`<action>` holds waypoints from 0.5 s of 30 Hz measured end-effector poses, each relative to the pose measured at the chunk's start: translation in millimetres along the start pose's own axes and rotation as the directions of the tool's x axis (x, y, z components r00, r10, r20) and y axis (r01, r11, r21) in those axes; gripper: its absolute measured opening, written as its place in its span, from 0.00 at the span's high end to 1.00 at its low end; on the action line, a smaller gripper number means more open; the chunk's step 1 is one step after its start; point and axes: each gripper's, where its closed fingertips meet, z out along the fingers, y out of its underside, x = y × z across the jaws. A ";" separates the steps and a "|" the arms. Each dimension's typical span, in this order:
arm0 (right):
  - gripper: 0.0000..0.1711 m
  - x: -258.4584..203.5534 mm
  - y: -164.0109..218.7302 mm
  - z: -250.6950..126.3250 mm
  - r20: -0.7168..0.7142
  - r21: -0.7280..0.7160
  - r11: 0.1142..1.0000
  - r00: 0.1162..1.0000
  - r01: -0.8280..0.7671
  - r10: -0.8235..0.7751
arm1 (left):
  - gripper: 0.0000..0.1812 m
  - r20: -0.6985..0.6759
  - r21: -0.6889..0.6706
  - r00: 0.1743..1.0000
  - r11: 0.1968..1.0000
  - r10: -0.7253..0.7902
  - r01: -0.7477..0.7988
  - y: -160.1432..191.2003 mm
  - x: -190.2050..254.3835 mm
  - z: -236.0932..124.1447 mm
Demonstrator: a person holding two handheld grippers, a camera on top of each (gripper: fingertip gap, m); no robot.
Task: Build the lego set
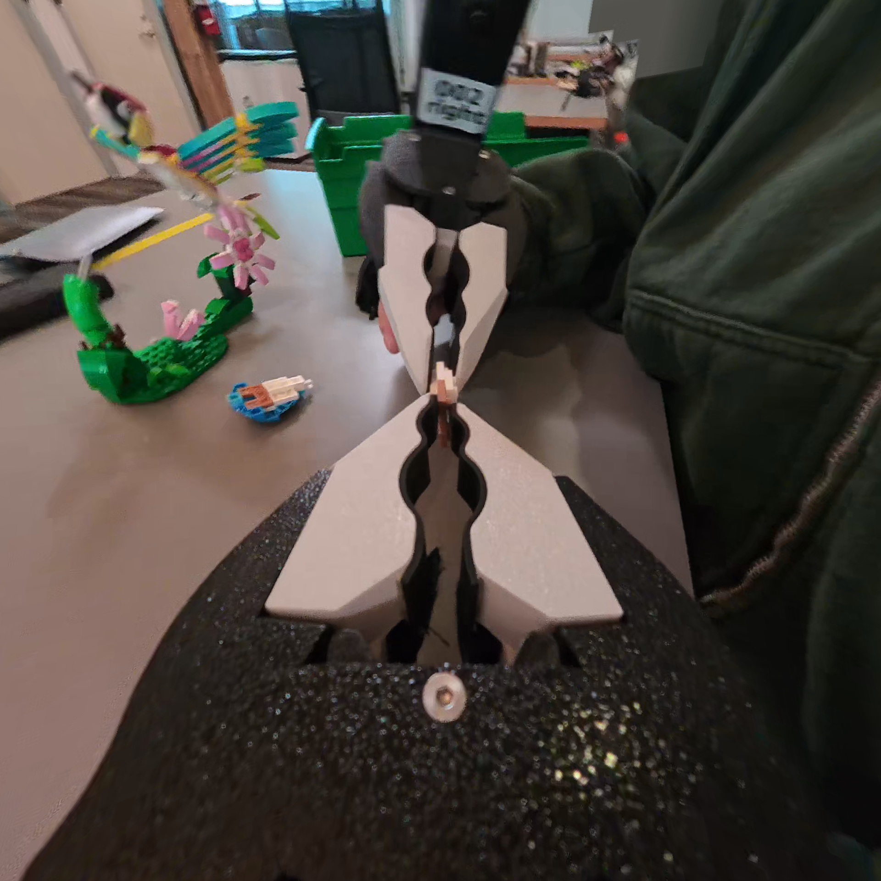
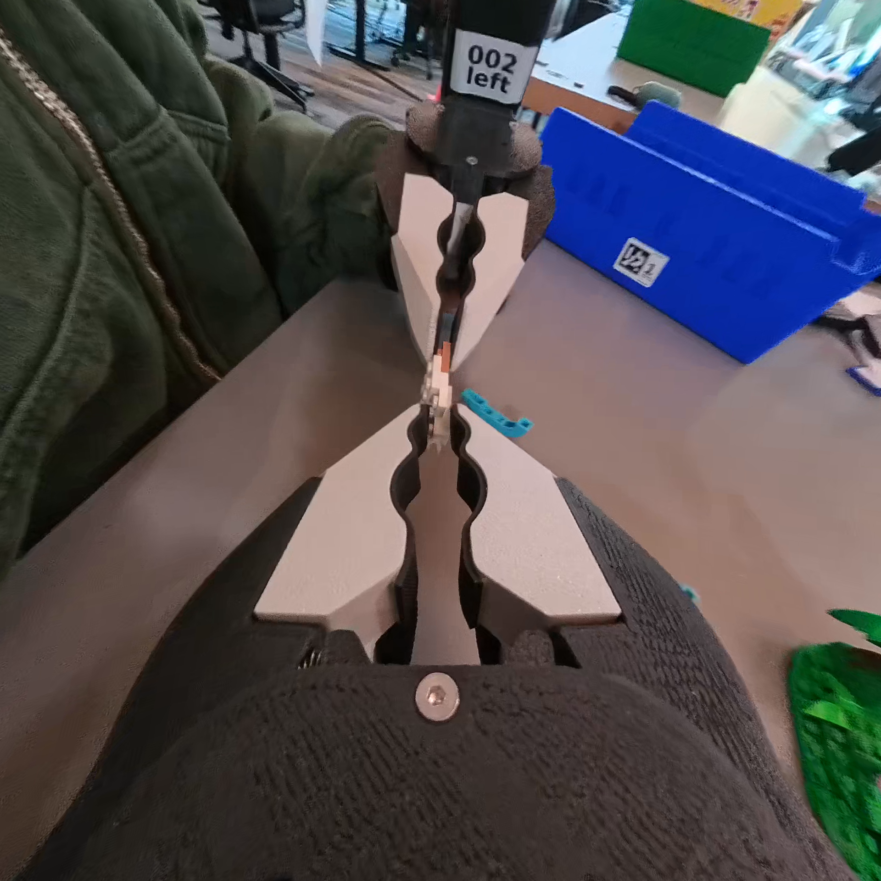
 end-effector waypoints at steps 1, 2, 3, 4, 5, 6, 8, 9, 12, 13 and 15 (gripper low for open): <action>0.96 7.5 -1.4 -1.1 -0.057 0.006 1.000 0.998 0.025 -0.024 | 0.99 0.033 0.018 0.997 0.998 -0.068 0.067 -1.7 -8.4 -1.1; 0.97 17.6 -5.5 -3.8 -0.135 0.022 0.998 0.990 0.055 -0.052 | 0.99 0.069 0.046 0.987 0.989 -0.144 0.141 -3.8 -18.5 -2.8; 0.97 25.8 -9.4 -6.6 -0.204 0.029 0.995 0.975 0.091 -0.083 | 0.97 0.095 0.089 0.972 0.974 -0.216 0.208 -7.3 -27.5 -5.1; 0.97 32.3 -13.1 -8.8 -0.270 0.028 0.991 0.955 0.132 -0.120 | 0.86 0.109 0.134 0.954 0.955 -0.279 0.264 -10.7 -34.8 -7.2; 0.97 38.0 -18.0 -11.1 -0.339 0.025 0.983 0.926 0.183 -0.164 | 0.81 0.112 0.177 0.932 0.930 -0.344 0.322 -13.9 -40.8 -8.8; 0.97 40.1 -22.0 -11.9 -0.385 0.014 0.973 0.900 0.230 -0.207 | 0.78 0.093 0.216 0.911 0.902 -0.401 0.375 -17.6 -43.9 -9.5; 0.97 41.9 -28.9 -12.2 -0.453 -0.013 0.951 0.846 0.308 -0.280 | 0.71 0.039 0.283 0.867 0.838 -0.496 0.466 -24.1 -48.1 -9.9; 0.97 42.7 -31.7 -12.5 -0.482 -0.027 0.940 0.820 0.340 -0.310 | 0.70 0.002 0.308 0.846 0.805 -0.534 0.507 -26.8 -48.7 -9.7; 0.97 41.2 -35.9 -11.8 -0.520 -0.074 0.905 0.758 0.420 -0.394 | 0.70 -0.127 0.336 0.797 0.731 -0.590 0.594 -33.6 -43.3 -7.9; 0.97 40.1 -36.1 -11.1 -0.523 -0.092 0.891 0.740 0.444 -0.423 | 0.71 -0.151 0.337 0.785 0.715 -0.601 0.613 -34.2 -42.4 -7.2; 0.97 39.9 -35.7 -11.1 -0.534 -0.138 0.858 0.693 0.494 -0.485 | 0.75 -0.189 0.324 0.763 0.694 -0.619 0.643 -34.5 -39.7 -5.9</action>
